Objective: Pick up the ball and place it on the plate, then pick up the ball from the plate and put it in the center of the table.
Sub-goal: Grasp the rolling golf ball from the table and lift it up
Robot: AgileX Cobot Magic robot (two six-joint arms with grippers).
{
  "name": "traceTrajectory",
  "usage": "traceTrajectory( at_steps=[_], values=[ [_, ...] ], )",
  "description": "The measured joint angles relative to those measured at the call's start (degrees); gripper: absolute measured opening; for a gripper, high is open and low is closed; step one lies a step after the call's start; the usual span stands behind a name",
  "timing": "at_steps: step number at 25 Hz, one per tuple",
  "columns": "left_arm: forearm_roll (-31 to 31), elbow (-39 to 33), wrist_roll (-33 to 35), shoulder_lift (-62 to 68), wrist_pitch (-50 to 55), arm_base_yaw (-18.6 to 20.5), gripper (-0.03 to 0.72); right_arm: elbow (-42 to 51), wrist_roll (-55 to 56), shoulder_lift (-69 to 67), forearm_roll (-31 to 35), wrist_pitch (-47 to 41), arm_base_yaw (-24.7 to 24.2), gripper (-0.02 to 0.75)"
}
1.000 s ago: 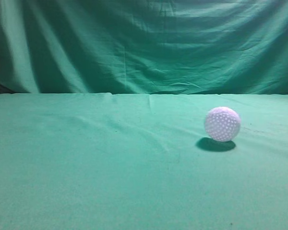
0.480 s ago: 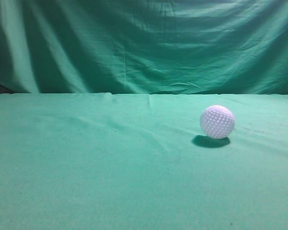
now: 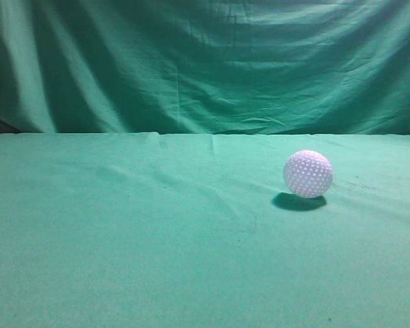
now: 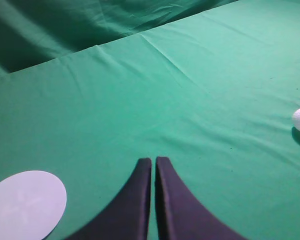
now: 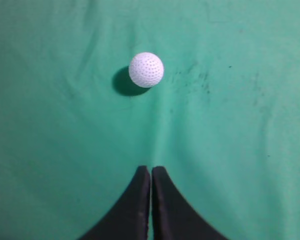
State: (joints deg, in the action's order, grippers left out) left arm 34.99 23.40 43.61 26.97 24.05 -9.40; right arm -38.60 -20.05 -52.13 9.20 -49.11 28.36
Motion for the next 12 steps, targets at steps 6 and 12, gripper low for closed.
traceTrajectory(
  at_steps=[6, 12],
  values=[
    [-1.67, -0.03, 0.0, 0.0, 0.0, 0.0, 0.0, -5.67, 6.99, -13.53, -5.43, 1.76, 6.77, 0.0],
    [-1.75, -0.03, 0.0, 0.0, 0.0, 0.0, 0.0, -10.75, 12.44, -25.64, -9.38, 2.8, 8.25, 0.048]
  ],
)
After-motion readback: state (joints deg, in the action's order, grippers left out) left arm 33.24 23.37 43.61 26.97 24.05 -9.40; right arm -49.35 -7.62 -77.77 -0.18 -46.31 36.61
